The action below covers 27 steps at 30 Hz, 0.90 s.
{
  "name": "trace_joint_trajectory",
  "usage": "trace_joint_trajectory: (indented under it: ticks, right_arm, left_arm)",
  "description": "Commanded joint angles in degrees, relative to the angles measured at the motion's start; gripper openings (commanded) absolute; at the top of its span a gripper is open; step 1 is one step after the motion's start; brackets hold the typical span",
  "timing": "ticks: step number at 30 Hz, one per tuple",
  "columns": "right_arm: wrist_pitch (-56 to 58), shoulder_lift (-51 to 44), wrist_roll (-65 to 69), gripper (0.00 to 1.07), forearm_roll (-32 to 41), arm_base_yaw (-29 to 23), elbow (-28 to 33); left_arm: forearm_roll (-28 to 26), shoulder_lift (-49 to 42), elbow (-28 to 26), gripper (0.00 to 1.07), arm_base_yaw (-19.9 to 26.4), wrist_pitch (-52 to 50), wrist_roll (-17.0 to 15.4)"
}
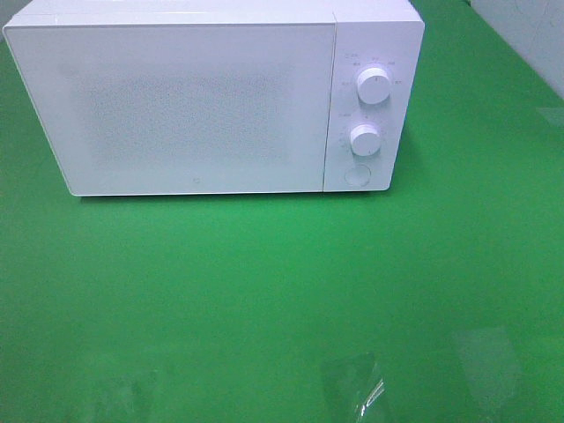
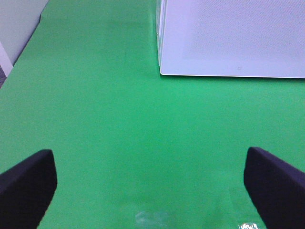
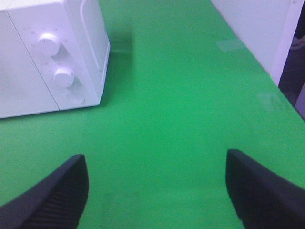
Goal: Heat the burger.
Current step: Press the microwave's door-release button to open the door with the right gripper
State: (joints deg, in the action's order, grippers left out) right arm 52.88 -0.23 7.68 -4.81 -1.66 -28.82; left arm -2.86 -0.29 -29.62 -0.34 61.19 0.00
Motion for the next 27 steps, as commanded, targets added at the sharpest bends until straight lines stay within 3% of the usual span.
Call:
trace_joint_trajectory:
  ticks: [1, 20, 27]
  right_arm:
    - [2.12, -1.55, -0.34, 0.76, -0.4, 0.29, 0.69]
    - [2.06, -1.55, -0.29, 0.76, -0.4, 0.23, 0.63]
    - [-1.95, 0.06, -0.34, 0.76, -0.23, 0.23, -1.89]
  left_arm:
    - [0.0, -0.86, 0.0, 1.0, 0.11, 0.17, 0.0]
    - [0.0, -0.86, 0.0, 1.0, 0.11, 0.17, 0.0]
    - [0.0, -0.86, 0.0, 1.0, 0.11, 0.17, 0.0]
